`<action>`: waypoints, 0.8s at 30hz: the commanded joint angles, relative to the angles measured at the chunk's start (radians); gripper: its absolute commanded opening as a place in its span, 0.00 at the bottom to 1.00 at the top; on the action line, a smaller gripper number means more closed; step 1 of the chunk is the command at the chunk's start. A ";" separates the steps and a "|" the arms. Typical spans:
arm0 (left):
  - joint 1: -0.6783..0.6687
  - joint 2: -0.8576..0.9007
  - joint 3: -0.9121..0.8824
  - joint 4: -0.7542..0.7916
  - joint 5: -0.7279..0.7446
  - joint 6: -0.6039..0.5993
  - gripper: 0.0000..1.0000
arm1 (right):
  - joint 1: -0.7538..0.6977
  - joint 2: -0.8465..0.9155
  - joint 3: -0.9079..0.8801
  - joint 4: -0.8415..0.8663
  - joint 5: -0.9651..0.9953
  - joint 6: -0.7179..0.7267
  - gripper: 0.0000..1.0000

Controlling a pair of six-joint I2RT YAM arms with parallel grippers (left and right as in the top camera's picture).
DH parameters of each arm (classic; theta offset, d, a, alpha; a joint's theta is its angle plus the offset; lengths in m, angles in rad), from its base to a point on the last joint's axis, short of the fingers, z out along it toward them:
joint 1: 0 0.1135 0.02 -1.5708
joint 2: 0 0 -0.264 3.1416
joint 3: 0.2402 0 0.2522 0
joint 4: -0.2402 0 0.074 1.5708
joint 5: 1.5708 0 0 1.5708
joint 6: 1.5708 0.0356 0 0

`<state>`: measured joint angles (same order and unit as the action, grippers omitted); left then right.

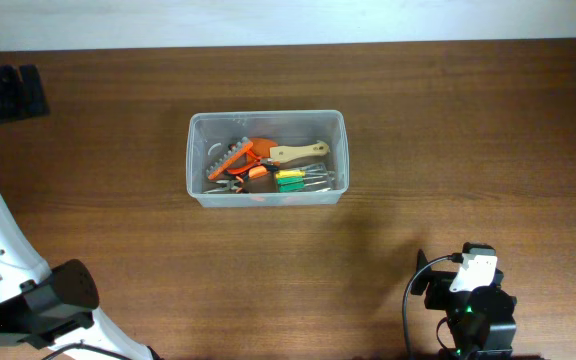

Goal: Pack container

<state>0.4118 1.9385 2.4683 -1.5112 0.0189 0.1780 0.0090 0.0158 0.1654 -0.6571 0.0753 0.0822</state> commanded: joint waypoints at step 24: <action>-0.343 -1.190 -1.135 0.734 -0.002 0.017 0.99 | -0.005 -0.011 -0.008 0.003 0.019 0.004 0.98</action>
<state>0.1143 0.8906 1.4979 -0.9184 0.0086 0.1829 0.0090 0.0154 0.1654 -0.6563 0.0799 0.0830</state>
